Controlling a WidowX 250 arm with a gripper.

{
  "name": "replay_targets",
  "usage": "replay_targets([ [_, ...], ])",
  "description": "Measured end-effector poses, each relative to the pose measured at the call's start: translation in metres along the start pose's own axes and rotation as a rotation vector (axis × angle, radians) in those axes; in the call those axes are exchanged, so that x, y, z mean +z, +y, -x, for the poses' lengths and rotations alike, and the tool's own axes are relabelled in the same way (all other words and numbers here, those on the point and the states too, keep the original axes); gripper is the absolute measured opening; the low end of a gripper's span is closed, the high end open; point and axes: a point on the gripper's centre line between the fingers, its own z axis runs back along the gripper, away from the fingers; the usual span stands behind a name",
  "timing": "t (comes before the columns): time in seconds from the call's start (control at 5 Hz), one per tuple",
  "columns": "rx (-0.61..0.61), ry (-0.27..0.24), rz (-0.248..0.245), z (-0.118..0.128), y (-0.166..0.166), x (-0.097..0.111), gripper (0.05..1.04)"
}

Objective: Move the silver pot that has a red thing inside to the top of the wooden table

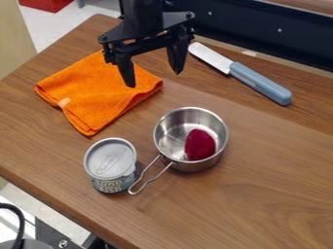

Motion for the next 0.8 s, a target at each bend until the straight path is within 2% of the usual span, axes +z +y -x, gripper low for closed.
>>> replay_targets([
  [0.2, -0.009, 0.018, -0.019, 0.003, 0.003, -0.007, 0.995],
  [0.4, -0.132, 0.048, -0.038, 0.007, 0.008, -0.022, 0.995],
  [0.6, -0.208, 0.069, -0.016, 0.006, 0.009, -0.039, 0.995],
  [0.8, -0.298, 0.059, 0.007, 0.003, 0.012, -0.057, 0.995],
])
